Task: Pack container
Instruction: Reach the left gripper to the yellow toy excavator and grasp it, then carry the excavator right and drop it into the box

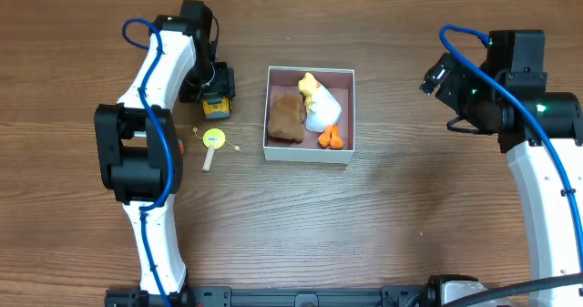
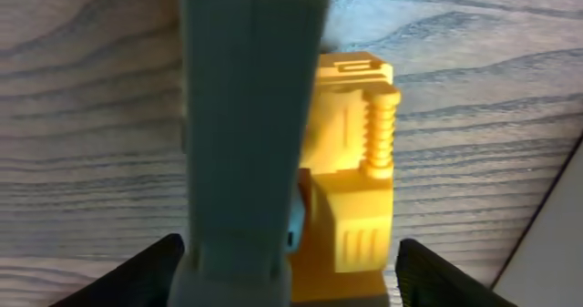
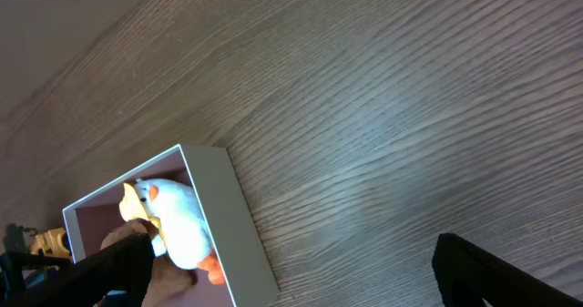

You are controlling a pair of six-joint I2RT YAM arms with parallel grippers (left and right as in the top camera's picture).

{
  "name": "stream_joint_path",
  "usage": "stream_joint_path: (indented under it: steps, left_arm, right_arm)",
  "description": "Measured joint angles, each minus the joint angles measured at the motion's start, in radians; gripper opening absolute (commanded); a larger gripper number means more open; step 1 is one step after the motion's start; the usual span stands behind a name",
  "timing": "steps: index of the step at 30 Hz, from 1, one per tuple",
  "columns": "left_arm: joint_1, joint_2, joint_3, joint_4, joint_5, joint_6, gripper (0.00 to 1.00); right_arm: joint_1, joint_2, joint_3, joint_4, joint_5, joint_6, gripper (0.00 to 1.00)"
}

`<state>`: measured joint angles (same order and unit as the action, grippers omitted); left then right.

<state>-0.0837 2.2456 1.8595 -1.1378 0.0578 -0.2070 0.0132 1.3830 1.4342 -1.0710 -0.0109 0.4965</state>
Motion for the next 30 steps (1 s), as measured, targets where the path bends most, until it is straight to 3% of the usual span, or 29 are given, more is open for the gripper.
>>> stream_joint_path:
  steps: [6, 12, 19, 23, 28, 30]
  left_arm:
    - [0.000, 0.001, 0.000, -0.006, -0.023, 0.036, 0.66]
    - [-0.007, 0.001, 0.015, -0.007, -0.046, 0.067, 0.39]
    - [-0.015, 0.008, 0.051, -0.125, -0.056, 0.100, 0.20]
    - [-0.019, 0.022, 0.208, -0.283, -0.055, 0.113, 0.05]
    - [-0.089, 0.025, 0.533, -0.530, -0.055, 0.154, 0.04]
    - [-0.153, 0.016, 0.640, -0.546, -0.043, 0.182, 0.04]
  right_arm:
    - [0.000, 0.000, 0.000, -0.013, 0.000, 0.000, 1.00]
    - [0.000, 0.000, 0.000, -0.018, 0.000, 0.000, 1.00]
    - [0.000, 0.000, 0.000, -0.022, 0.000, 0.000, 1.00]
    - [0.000, 0.000, 0.000, -0.032, 0.000, 0.000, 1.00]
    - [0.000, 0.000, 0.000, -0.044, 0.000, 0.000, 1.00]
    - [0.000, 0.000, 0.000, -0.044, 0.000, 0.000, 1.00]
